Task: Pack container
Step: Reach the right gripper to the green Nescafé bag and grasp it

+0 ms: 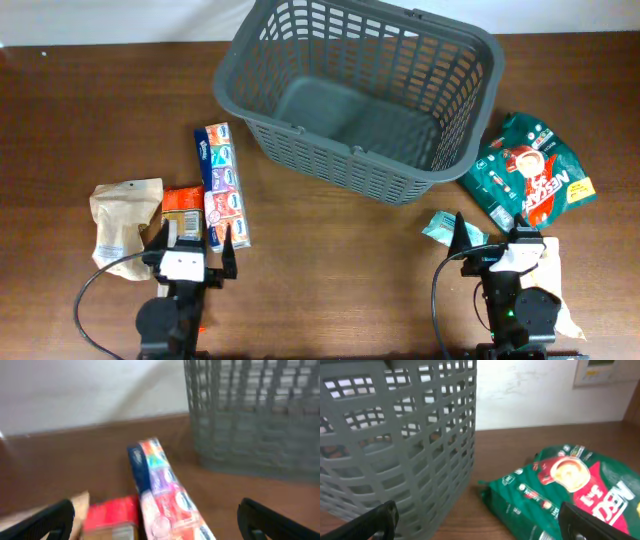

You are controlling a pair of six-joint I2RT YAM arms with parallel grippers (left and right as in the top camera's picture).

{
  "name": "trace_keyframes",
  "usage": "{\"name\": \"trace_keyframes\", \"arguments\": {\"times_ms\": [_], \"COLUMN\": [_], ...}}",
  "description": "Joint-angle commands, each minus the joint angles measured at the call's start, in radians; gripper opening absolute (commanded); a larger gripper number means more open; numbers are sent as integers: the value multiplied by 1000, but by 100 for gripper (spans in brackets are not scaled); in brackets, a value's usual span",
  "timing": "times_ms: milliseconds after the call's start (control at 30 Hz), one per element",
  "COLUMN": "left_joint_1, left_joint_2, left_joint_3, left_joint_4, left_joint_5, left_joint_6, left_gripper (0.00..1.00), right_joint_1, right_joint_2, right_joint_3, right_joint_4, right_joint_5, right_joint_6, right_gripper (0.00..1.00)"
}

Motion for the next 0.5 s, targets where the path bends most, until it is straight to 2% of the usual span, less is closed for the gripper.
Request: {"name": "trace_keyframes", "arguments": {"times_ms": [0, 200, 333, 467], "left_joint_1": [3, 3, 3, 3], "left_joint_2": [59, 270, 547, 739], "left_joint_3": [92, 275, 483, 655], "left_joint_4": [-111, -137, -176, -257], "left_joint_5": [66, -22, -29, -28], "left_joint_6": [-16, 8, 53, 97], "left_gripper": [99, 99, 99, 99], "right_joint_1": [6, 6, 5, 5], "right_joint_2": [29, 173, 352, 473], "right_joint_3": [55, 275, 508, 687], "right_joint_4": [-108, -351, -465, -570], "right_joint_5": [-45, 40, 53, 113], "right_joint_6": [60, 59, 48, 47], "right_gripper": [99, 99, 99, 99]}}
